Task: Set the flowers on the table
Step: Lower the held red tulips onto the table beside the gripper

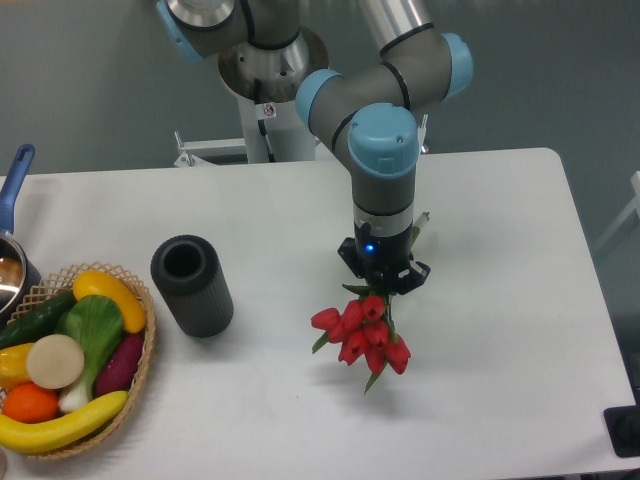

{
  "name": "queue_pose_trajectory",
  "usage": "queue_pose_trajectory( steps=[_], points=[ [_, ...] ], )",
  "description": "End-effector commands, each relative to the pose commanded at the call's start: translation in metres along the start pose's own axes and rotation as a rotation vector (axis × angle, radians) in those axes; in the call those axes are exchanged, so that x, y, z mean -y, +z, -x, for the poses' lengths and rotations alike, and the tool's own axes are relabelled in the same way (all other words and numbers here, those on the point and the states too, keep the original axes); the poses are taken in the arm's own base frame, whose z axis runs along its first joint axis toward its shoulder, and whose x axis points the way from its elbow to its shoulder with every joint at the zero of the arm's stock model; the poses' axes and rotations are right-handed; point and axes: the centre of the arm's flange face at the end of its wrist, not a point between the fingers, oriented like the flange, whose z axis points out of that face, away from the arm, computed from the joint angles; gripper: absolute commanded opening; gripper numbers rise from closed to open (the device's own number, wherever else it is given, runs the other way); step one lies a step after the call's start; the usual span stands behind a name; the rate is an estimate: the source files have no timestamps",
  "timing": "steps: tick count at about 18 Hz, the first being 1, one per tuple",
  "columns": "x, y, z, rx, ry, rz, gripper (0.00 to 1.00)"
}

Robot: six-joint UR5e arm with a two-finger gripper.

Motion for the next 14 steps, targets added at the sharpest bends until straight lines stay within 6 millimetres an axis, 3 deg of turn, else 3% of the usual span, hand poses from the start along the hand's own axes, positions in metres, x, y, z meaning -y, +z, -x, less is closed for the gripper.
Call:
queue_pose_trajectory(
  steps=[10,14],
  points=[
    [0.011,0.016,-0.003,-0.023,0.016,0.01,0.12],
    [0.022,0.031,-0.014,-0.044,0.042,0.017,0.21]
  ],
)
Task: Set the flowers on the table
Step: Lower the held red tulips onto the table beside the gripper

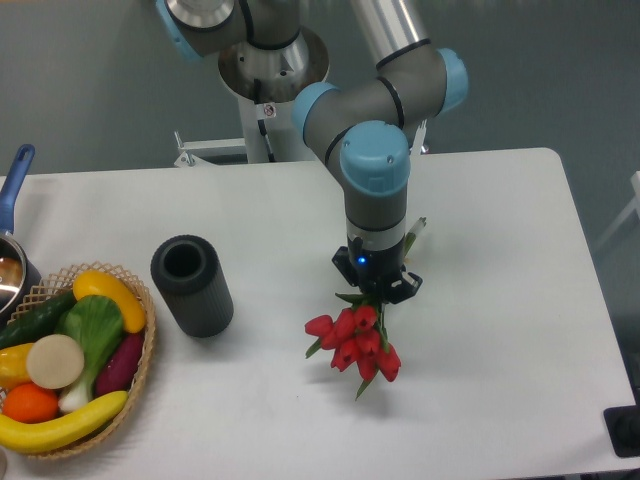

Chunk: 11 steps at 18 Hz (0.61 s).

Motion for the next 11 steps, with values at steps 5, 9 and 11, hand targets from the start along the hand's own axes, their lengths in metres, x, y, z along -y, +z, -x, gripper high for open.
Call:
queue_pose_trajectory(
  steps=[5,9,11],
  points=[
    [0.001,0.013,-0.003,-0.019,0.0,0.007,0.58],
    [0.002,0.011,-0.008,-0.019,0.004,0.002,1.0],
    [0.002,0.009,-0.007,-0.014,0.009,0.003,1.0]
  ],
)
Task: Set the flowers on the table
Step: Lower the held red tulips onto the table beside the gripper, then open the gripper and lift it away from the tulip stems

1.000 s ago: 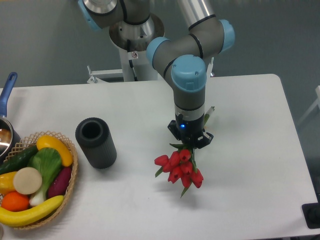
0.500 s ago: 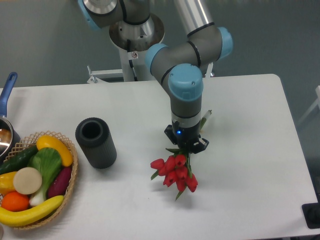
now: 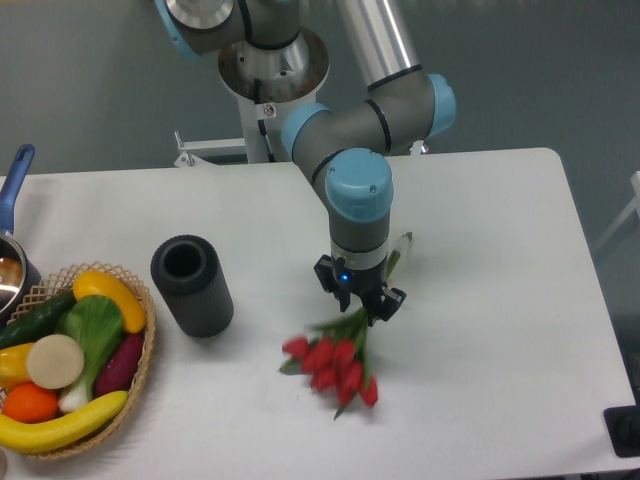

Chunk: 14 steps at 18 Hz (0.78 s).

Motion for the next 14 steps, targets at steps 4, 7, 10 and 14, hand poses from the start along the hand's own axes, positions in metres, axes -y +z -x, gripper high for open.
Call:
queue_pose_trajectory(
  steps=[4,7,10,14],
  points=[
    [-0.009,-0.019,0.012,0.033,0.007,-0.013,1.0],
    [-0.032,-0.027,0.029,0.047,0.013,-0.011,1.0],
    [-0.039,-0.039,0.039,0.072,-0.037,-0.015,1.0],
    [-0.041,-0.035,0.035,0.064,-0.04,-0.015,1.0]
  ],
)
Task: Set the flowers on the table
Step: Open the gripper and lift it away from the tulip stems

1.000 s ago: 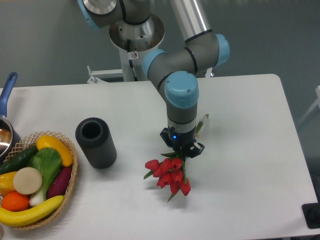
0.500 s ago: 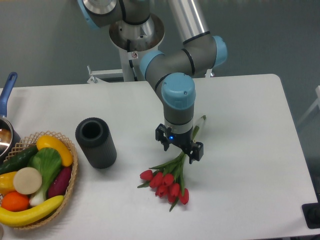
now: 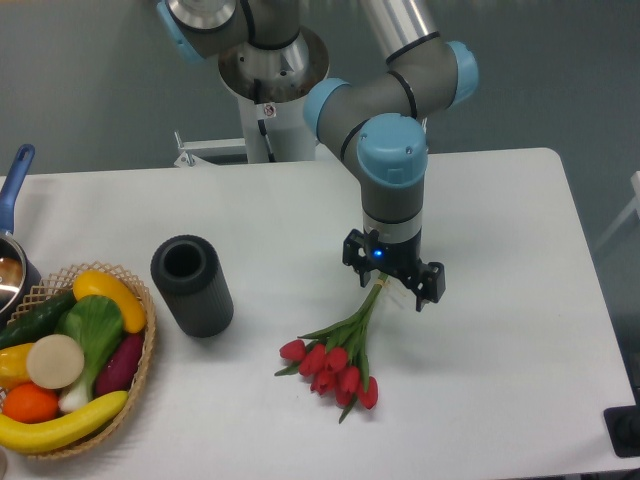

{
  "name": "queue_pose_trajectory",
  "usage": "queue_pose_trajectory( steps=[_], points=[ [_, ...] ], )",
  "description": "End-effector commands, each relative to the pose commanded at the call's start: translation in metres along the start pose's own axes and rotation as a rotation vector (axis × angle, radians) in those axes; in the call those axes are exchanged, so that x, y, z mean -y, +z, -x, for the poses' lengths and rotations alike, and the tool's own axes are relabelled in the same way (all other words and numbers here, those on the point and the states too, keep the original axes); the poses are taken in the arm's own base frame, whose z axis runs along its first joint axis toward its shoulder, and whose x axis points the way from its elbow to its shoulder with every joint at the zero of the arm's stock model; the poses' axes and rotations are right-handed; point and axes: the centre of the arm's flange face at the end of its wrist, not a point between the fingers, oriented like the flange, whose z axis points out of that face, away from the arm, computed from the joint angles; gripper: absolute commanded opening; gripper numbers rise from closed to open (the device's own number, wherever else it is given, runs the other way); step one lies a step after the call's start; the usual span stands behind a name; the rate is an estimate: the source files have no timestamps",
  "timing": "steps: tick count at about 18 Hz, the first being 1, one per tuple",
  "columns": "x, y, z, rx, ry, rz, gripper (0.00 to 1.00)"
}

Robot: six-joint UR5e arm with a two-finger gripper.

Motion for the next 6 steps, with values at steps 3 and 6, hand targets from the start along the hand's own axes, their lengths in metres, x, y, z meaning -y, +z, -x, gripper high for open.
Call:
queue_pose_trajectory(
  steps=[3,6],
  points=[
    [-0.0013,0.0026,-0.0033,-0.005,0.006,0.007,1.0],
    [-0.0035,0.0027,-0.0039,0.01,0.011,0.037,1.0]
  ],
)
